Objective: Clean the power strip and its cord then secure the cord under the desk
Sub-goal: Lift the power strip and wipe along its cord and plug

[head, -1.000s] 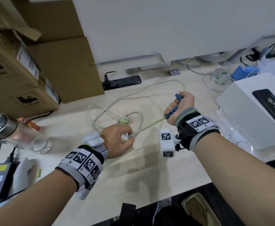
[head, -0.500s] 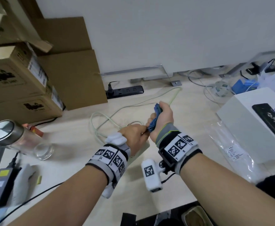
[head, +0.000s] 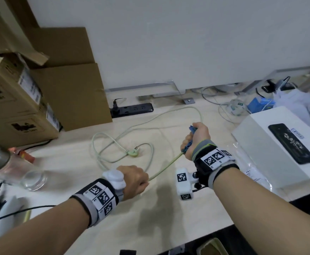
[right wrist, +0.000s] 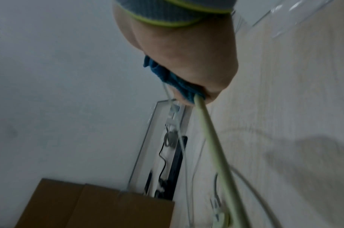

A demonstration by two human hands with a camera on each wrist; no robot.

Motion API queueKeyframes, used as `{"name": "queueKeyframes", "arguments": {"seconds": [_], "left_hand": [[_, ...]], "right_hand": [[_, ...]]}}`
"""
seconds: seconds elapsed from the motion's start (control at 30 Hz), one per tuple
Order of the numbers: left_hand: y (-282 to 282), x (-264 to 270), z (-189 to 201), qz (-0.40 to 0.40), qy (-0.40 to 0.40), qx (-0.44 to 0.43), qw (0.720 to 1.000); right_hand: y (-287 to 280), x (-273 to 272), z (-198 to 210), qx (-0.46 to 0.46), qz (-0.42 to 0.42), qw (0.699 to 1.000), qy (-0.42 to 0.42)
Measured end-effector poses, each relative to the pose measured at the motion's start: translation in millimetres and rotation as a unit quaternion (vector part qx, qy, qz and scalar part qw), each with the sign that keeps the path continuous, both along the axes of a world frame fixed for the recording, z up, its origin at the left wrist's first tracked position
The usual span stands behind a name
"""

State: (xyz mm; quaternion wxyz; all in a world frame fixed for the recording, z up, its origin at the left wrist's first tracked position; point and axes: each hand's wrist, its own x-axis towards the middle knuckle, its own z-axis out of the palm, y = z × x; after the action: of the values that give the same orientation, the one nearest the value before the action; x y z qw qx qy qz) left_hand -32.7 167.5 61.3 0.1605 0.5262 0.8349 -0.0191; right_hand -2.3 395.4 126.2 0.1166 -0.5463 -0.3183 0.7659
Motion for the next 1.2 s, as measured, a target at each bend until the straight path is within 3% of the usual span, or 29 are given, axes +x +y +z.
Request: {"name": "queueKeyframes", "arguments": {"seconds": [0.07, 0.27, 0.33, 0.47, 0.6, 0.7, 0.87, 1.03, 1.2], "left_hand": [[-11, -1, -11, 0.016, -0.024, -0.013, 0.999], [-22, 0, -20, 0.162, -0.135, 0.076, 0.975], [-21, -2, -23, 0.19, -0.108, 0.082, 0.972], [-9, 3, -18, 0.235, -0.042, 0.002, 0.971], [0, 12, -19, 0.303, -0.072, 0.023, 0.95], [5, 15, -16, 0.296, -0.106, 0.052, 0.948], [14, 8, -6, 0.308, -0.064, 0.121, 0.941], [4, 5, -8, 0.298, -0.108, 0.173, 0.933], [2, 17, -5, 0.275, -0.093, 0.265, 0.919]], "right_hand": [[-2, -1, -3, -0.02, -0.011, 1.0, 0.014], [-12, -3, -9, -0.089, -0.026, 0.993, 0.079], [-15, -5, -6, -0.1, -0.033, 0.989, 0.105], [-29, -12, -6, -0.09, -0.025, 0.987, 0.128], [-54, -16, -8, -0.056, -0.012, 0.993, 0.108], [-78, -16, -11, -0.033, 0.003, 0.997, 0.068], [-112, -18, -22, -0.017, 0.024, 0.999, 0.031], [-111, -21, -24, -0.055, 0.037, 0.997, 0.051], [-99, -28, -11, -0.039, 0.063, 0.997, 0.029]]}}
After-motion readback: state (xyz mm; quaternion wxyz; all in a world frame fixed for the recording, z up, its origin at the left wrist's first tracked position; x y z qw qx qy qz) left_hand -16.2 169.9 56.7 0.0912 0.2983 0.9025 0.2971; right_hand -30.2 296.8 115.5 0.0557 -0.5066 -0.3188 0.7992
